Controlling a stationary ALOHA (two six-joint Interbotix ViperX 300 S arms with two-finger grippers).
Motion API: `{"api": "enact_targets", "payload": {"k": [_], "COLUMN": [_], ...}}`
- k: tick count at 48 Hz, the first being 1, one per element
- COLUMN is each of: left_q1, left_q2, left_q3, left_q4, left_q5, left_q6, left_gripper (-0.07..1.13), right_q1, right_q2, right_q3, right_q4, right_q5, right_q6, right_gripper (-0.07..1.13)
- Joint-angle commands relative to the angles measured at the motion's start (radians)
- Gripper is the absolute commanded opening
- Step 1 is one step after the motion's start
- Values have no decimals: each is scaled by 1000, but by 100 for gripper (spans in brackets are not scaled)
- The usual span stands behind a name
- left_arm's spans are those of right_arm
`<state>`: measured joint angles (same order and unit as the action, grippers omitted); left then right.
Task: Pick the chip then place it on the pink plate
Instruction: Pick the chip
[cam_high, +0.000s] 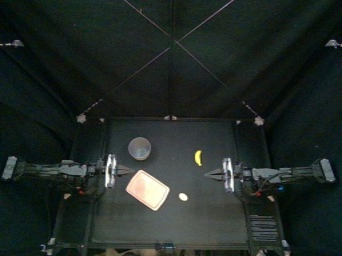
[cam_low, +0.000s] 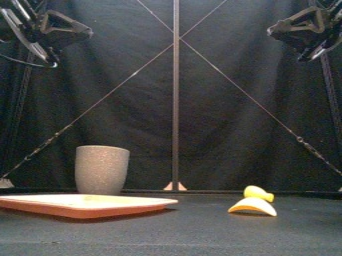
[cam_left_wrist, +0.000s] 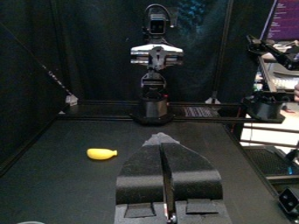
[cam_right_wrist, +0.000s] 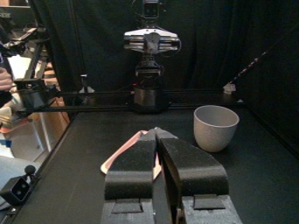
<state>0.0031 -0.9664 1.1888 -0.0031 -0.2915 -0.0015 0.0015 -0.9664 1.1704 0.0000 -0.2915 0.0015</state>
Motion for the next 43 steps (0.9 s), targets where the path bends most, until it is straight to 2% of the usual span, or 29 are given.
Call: {"api": "enact_targets", "payload": {"k": [1,10,16,24,30,34,37,43], "left_q1": [-5,-5,-5,-5,-5,-5,-3,-2], "left_q2": [9,9,8,9,9,8,8,9], "left_q3": [-25,-26,-21,-12,-8,-3,-2,8], "left_q4": [2,0,-2,0,0,0,0,-2], "left_q5": [-9,-11,-11,-11,-12,-12,-12,-14], "left_q6": [2,2,0,2,2,3,3,3], "left_gripper": [1,0,1,1,1,1,1,1], "right_q1": [9,35,71,146,163,164,163,158], "right_q2": [37,166,273,403,482,532,575,699], "right_q3": [-11,-37,-55,-75,-75,-77,-78,-100], "right_q4": [11,115,204,304,327,324,322,316], "right_q5": [-8,-12,-12,-11,-8,-6,-6,3], "right_q6": [12,86,176,342,468,538,581,647], "right_gripper": [0,5,19,56,88,105,108,106]}}
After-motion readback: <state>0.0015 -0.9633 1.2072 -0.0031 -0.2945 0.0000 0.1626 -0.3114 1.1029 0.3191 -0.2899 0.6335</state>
